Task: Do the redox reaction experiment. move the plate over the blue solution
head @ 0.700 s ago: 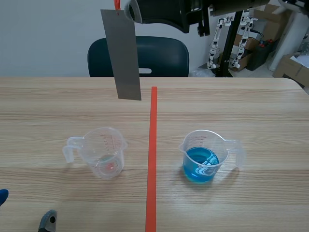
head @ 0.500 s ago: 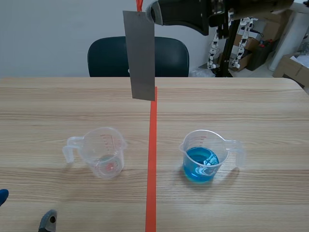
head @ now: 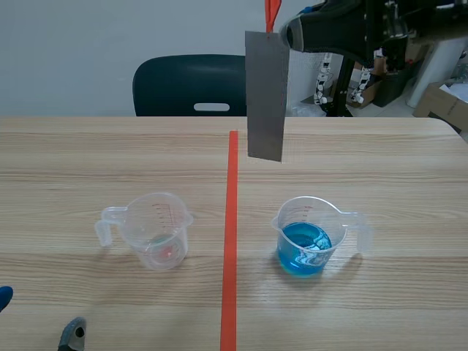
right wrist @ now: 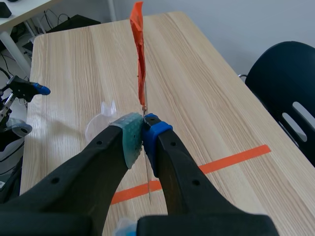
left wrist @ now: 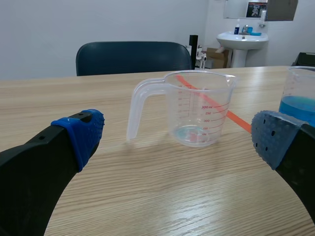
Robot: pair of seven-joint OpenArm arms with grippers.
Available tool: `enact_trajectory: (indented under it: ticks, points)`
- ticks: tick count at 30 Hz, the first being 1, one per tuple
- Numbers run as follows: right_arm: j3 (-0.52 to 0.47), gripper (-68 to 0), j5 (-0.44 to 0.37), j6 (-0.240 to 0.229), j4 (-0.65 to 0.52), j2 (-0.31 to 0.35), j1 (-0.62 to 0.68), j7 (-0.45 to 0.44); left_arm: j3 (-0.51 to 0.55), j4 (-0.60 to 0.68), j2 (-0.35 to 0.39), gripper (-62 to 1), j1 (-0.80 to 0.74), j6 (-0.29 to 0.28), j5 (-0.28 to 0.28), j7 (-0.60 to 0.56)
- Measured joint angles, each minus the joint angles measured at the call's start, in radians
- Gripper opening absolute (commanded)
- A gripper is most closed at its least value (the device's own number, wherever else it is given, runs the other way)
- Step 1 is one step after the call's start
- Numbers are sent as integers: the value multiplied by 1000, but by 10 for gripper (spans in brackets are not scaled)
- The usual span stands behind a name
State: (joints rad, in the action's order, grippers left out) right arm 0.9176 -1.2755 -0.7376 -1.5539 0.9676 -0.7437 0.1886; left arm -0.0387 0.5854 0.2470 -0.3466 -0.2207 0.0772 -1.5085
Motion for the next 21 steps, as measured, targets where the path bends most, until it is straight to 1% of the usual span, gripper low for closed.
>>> enact_trajectory:
  ticks: [5,9,14,18,21]
  points:
    - [0,-669,3,0,-79,78,16,-83,0,0,0,14,0,0,0,0]
    - [0,-669,4,0,-136,141,31,-123,0,0,0,14,0,0,0,0]
    - [0,-669,37,0,-167,199,47,-209,0,0,11,14,-11,0,2,0]
    - [0,-669,37,0,-169,210,46,-230,0,0,64,14,-48,-1,2,0]
    - [0,-669,48,0,-169,210,46,-230,0,0,125,14,-85,-19,1,1]
